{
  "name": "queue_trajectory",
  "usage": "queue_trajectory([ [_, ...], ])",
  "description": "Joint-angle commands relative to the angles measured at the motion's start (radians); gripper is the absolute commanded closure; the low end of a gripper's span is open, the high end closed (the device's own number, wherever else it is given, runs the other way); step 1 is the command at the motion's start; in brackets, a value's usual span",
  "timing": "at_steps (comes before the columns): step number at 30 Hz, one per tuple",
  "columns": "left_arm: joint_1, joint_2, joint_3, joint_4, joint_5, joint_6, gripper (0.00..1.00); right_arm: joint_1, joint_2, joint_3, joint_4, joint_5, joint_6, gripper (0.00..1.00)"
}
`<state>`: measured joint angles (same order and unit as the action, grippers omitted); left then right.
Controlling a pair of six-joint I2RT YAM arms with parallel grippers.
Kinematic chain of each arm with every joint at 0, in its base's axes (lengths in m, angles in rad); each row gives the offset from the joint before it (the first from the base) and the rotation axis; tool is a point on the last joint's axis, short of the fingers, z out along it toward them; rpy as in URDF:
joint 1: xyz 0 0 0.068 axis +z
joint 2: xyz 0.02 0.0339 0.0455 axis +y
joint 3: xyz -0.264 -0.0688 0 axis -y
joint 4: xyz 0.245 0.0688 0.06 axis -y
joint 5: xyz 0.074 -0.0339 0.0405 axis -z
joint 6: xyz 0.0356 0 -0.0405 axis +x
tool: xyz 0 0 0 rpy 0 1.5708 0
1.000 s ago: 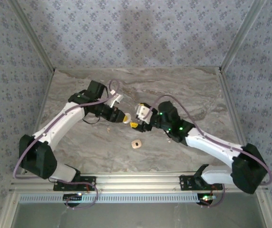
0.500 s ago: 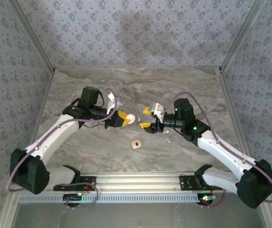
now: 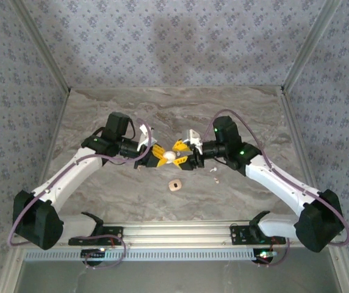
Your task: Insert wireless bluetooth earbuds into charging case
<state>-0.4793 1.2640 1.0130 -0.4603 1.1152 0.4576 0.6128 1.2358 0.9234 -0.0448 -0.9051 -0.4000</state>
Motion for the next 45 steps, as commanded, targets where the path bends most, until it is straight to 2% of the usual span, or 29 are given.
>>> queue_trajectory([
  [1, -0.006, -0.023, 0.035, -0.024, 0.054, 0.044, 0.88, 0.011, 0.017, 0.052, -0.067, -0.057, -0.042, 0.52],
  [5, -0.008, -0.030, 0.035, -0.029, 0.048, 0.050, 0.88, 0.015, 0.032, 0.070, -0.092, -0.087, -0.049, 0.61],
  [11, -0.007, -0.041, 0.039, -0.028, 0.043, 0.052, 0.88, 0.017, 0.047, 0.084, -0.122, -0.095, -0.064, 0.69],
  [13, -0.010, -0.047, 0.042, -0.027, 0.040, 0.051, 0.87, 0.019, 0.051, 0.087, -0.128, -0.093, -0.067, 0.76],
  [15, -0.010, -0.054, 0.044, -0.022, 0.022, 0.043, 0.82, 0.017, 0.049, 0.088, -0.139, -0.073, -0.077, 0.80],
  [18, -0.012, -0.068, 0.044, -0.015, -0.022, 0.025, 0.65, 0.017, 0.026, 0.083, -0.165, -0.002, -0.108, 0.85],
  [22, -0.019, -0.090, 0.016, -0.012, -0.093, 0.048, 0.56, 0.013, -0.013, 0.071, -0.193, 0.092, -0.163, 0.86],
  [25, -0.021, -0.102, 0.002, -0.024, -0.094, 0.093, 0.55, 0.013, -0.028, 0.076, -0.222, 0.131, -0.193, 0.86],
  [31, -0.039, -0.123, -0.043, 0.009, -0.125, 0.145, 0.54, 0.024, -0.022, 0.093, -0.241, 0.094, -0.225, 0.86],
  [39, -0.045, -0.111, -0.070, 0.041, -0.170, 0.129, 0.50, 0.038, -0.010, 0.101, -0.201, 0.038, -0.206, 0.86],
  [45, -0.050, -0.115, -0.079, 0.071, -0.160, 0.116, 0.50, 0.043, 0.000, 0.103, -0.170, 0.034, -0.180, 0.86],
])
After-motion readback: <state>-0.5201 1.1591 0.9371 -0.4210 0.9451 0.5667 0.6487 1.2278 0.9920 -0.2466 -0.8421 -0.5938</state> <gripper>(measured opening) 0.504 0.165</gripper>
